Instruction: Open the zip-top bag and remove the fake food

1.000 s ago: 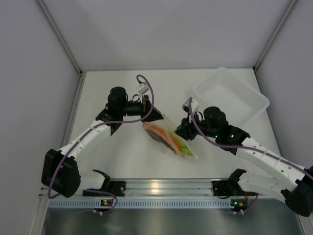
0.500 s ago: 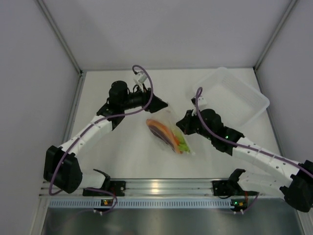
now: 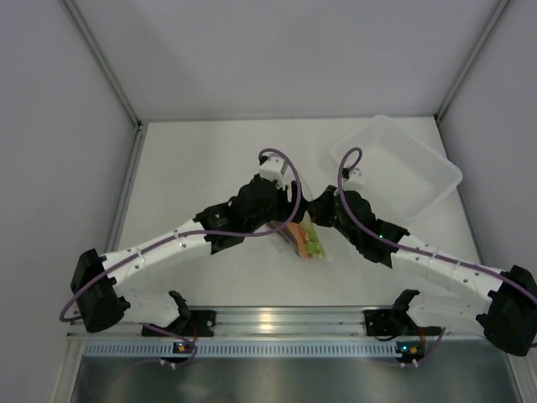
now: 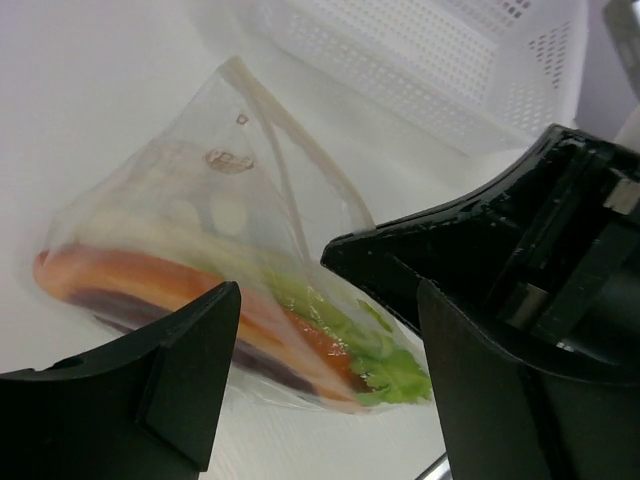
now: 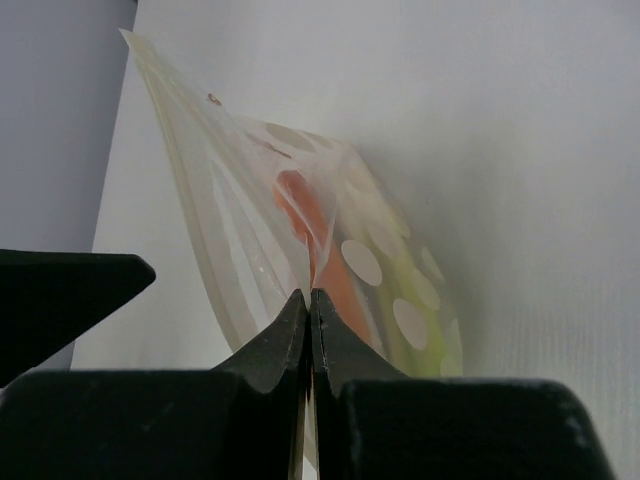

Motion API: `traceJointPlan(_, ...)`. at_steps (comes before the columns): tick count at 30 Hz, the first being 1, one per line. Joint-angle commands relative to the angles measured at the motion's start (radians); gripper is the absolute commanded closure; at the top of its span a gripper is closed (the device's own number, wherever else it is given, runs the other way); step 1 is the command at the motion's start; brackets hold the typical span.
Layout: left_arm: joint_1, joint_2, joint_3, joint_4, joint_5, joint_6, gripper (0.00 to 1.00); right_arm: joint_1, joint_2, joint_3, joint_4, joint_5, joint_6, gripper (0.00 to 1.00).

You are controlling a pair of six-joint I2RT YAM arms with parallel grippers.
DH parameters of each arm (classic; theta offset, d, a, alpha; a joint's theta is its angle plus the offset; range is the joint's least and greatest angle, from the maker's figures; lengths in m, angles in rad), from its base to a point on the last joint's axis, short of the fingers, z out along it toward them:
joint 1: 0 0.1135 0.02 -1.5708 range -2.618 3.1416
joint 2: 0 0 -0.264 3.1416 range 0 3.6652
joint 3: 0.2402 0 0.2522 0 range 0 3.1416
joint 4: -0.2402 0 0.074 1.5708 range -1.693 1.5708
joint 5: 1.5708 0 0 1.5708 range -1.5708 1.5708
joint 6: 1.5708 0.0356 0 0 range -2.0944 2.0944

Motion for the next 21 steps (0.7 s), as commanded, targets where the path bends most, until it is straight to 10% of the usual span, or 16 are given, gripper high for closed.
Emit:
traceJointPlan(1,-0.022,0.048,0.056,-0.056,-0.199,-0.040,0.24,0.035,-0.007,0.007,0.120,0.058,0.037,1.00)
traceJointPlan(10,-0.027,0.137,0.060,-0.075,-0.215,-0.077,0.35,0.050,-0.021,-0.018,0.157,0.064,0.025,1.00)
traceJointPlan(16,-0.023,0.144,0.065,-0.081,-0.232,-0.051,0.98,0.006,-0.070,-0.068,0.116,0.049,-0.035,1.00)
traceJointPlan(21,0.020,0.128,0.114,-0.157,-0.161,-0.004,1.00,-0.036,-0.132,-0.114,0.030,0.020,-0.119,1.00)
